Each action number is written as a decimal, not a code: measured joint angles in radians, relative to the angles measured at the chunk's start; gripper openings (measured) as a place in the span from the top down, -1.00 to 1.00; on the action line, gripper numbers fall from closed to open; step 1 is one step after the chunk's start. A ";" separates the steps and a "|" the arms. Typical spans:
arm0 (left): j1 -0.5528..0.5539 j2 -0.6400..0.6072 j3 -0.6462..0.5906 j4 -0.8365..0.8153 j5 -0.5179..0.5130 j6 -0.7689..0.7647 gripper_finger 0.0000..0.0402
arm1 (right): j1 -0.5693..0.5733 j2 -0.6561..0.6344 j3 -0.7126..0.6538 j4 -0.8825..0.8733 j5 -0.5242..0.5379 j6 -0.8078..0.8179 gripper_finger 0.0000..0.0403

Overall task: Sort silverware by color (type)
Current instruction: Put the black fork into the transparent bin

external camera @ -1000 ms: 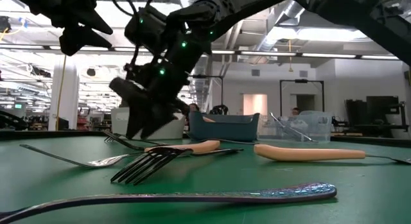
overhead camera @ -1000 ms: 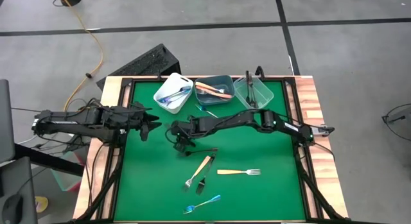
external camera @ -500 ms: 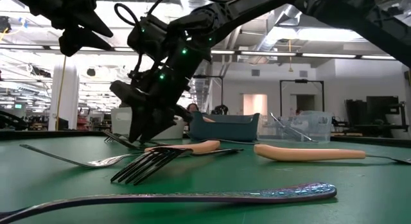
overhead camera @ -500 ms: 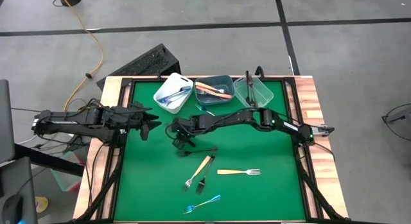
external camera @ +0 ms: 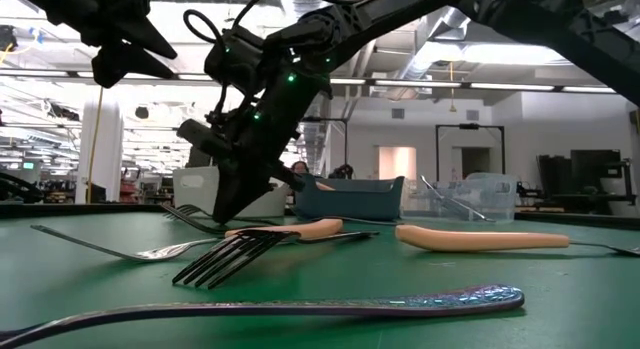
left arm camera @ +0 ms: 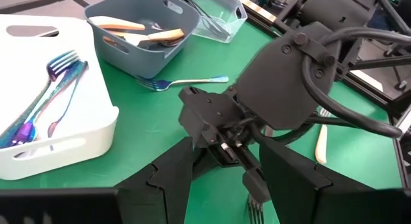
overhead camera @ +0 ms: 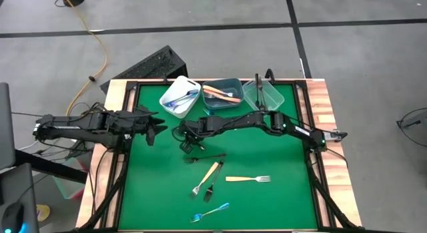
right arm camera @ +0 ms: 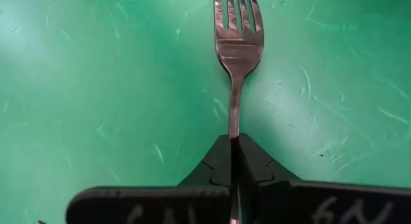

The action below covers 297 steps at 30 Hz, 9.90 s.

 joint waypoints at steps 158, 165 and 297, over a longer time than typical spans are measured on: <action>0.091 0.000 -0.009 0.028 -0.271 0.022 0.18 | -0.466 -0.249 0.312 -0.353 -0.027 -0.342 0.95; 0.189 0.000 -0.009 0.141 -0.261 -0.037 0.18 | -0.517 -0.319 0.314 -0.436 -0.016 -0.427 0.95; 0.362 0.132 -0.008 0.300 -0.229 0.007 0.18 | -0.654 -0.761 -0.853 -0.237 0.227 -0.962 0.92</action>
